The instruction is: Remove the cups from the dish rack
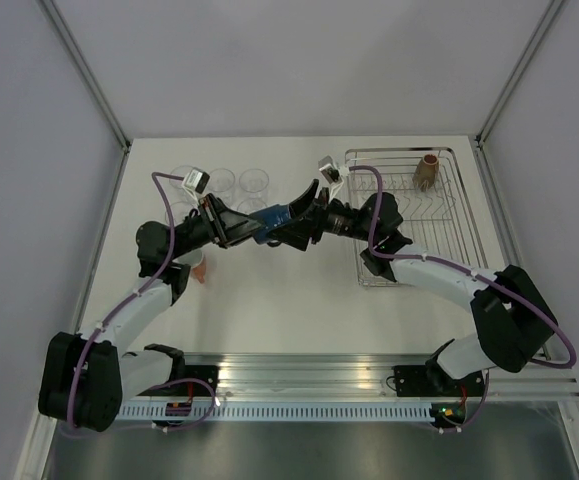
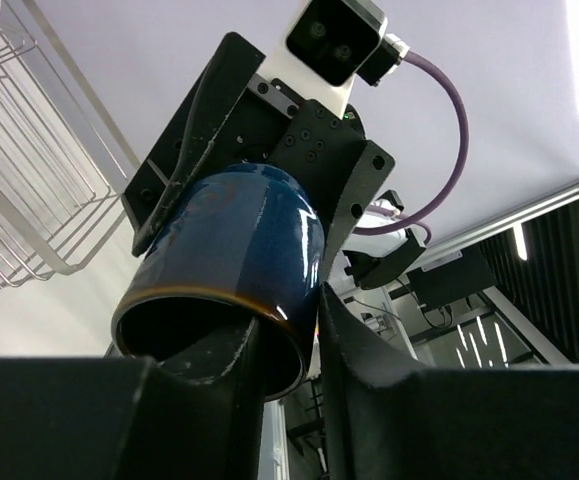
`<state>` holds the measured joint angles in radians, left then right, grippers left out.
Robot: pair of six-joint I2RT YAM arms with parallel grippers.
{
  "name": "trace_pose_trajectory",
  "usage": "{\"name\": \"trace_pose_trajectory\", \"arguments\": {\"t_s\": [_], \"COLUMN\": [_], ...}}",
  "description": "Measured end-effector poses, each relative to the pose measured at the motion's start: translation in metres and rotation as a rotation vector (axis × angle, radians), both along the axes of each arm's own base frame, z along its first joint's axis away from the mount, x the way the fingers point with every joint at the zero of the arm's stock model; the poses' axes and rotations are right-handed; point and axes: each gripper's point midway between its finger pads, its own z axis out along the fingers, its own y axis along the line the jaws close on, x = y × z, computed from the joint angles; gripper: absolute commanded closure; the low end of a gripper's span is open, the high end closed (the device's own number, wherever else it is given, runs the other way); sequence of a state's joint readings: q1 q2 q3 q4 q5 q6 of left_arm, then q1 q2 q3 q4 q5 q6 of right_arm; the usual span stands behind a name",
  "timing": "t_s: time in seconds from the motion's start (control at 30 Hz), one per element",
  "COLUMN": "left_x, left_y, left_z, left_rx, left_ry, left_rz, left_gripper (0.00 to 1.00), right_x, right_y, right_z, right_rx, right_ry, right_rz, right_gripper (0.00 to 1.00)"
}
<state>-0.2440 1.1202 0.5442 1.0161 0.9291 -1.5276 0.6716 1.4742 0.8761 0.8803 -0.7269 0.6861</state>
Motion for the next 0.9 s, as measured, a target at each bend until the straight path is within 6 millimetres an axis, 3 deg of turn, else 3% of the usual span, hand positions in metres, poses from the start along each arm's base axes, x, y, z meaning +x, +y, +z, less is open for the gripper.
{"name": "trace_pose_trajectory", "arguments": {"t_s": [0.03,0.1,0.13,0.17,0.27,0.3,0.43,0.6,0.8,0.9], "left_x": [-0.001,-0.002,-0.003,-0.004,-0.004,-0.004,-0.001,0.009,0.031,0.043], "left_y": [0.0,0.0,-0.001,-0.001,0.0,0.0,0.0,0.003,0.024,0.038], "left_z": [0.0,0.002,0.003,0.004,0.005,0.005,-0.004,-0.028,-0.044,-0.061], "left_rx": [-0.002,-0.011,-0.013,-0.015,-0.019,-0.019,-0.001,0.109,0.286,0.403], "left_ry": [0.002,-0.003,-0.008,-0.009,-0.016,-0.017,0.023,0.096,0.136,0.189], "left_rz": [-0.003,-0.005,-0.008,-0.01,-0.01,-0.009,0.007,0.112,0.349,0.465], "left_gripper": [0.8,0.85,0.98,0.98,0.98,0.98,0.98,0.98,0.98,0.98], "right_x": [-0.002,-0.003,-0.004,-0.005,-0.006,-0.006,-0.007,0.001,0.017,0.022], "right_y": [0.001,0.001,0.001,0.001,0.001,0.001,-0.001,-0.014,-0.052,-0.075], "right_z": [0.001,0.001,-0.001,-0.002,-0.002,-0.003,-0.007,-0.028,-0.031,-0.028], "right_rx": [0.007,0.01,0.009,0.009,0.01,0.01,0.014,-0.061,-0.177,-0.223], "right_ry": [-0.007,-0.01,-0.009,-0.004,-0.002,-0.001,-0.006,0.014,-0.006,-0.015], "right_rz": [0.006,0.008,0.013,0.017,0.019,0.019,-0.002,-0.117,-0.371,-0.495], "right_gripper": [0.73,0.72,0.7,0.67,0.29,0.04,0.02,0.02,0.02,0.02]}}
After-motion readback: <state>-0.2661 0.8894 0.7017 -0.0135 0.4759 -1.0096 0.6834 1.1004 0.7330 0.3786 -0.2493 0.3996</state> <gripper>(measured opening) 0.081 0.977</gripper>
